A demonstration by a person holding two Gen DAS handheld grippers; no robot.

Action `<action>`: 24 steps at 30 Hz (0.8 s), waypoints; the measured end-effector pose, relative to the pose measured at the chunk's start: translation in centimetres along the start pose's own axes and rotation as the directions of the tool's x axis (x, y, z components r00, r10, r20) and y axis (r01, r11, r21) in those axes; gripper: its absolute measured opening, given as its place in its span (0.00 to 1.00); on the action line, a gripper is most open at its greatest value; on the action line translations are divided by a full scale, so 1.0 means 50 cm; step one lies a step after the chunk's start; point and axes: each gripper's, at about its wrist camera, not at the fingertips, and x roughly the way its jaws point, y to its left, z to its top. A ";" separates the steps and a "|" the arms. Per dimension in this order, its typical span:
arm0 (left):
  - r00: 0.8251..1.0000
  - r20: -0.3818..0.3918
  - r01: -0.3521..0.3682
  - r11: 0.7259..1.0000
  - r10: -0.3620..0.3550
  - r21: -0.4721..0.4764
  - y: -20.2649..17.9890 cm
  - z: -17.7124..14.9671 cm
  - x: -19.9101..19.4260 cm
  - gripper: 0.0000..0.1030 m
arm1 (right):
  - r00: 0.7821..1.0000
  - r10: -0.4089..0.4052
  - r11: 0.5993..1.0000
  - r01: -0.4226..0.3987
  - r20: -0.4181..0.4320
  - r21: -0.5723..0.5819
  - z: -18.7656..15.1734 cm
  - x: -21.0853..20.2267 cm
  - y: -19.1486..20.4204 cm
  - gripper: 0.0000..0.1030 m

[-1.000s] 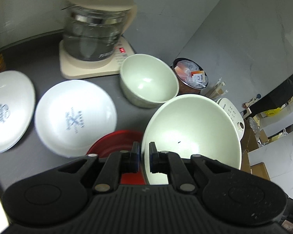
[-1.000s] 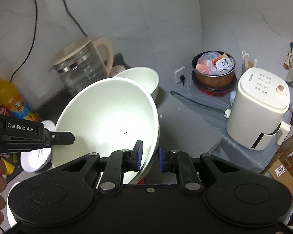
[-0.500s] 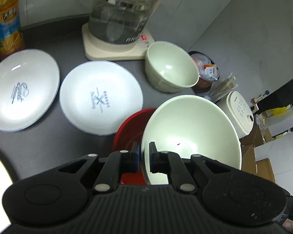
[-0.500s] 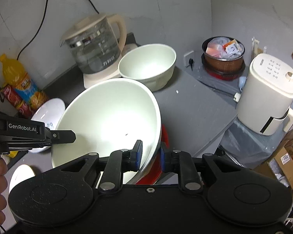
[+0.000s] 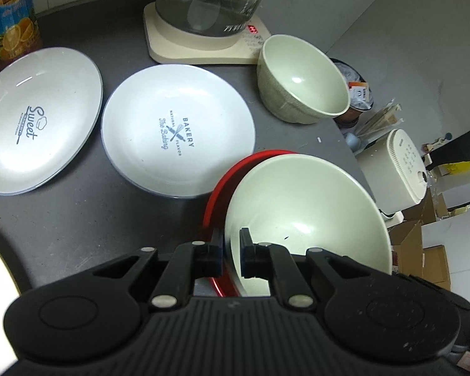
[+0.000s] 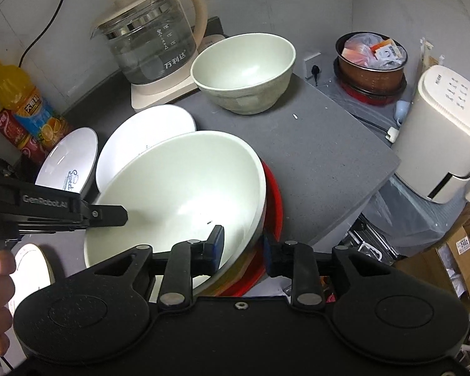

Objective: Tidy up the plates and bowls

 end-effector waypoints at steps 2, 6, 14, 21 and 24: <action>1.000 -0.009 -0.003 1.000 0.003 -0.005 0.002 0.003 0.007 0.08 | 1.000 -0.002 1.000 0.002 -0.009 -0.007 0.005 0.007 0.005 0.32; 1.000 -0.021 -0.002 1.000 0.001 -0.009 0.003 0.010 0.015 0.08 | 1.000 -0.006 1.000 0.006 -0.018 -0.011 0.009 0.016 0.007 0.34; 0.999 -0.030 0.012 1.000 -0.012 -0.009 0.005 0.020 -0.002 0.12 | 0.998 -0.047 0.999 0.047 -0.046 0.003 0.018 0.041 0.003 0.23; 0.999 0.007 0.039 0.999 -0.039 -0.010 0.018 0.023 -0.046 0.24 | 0.998 -0.056 0.996 0.058 -0.039 0.060 0.024 0.037 -0.009 0.16; 0.999 0.025 0.035 0.999 -0.035 0.002 0.025 0.015 -0.064 0.32 | 0.999 -0.045 0.997 0.045 -0.004 0.065 0.024 0.017 -0.002 0.27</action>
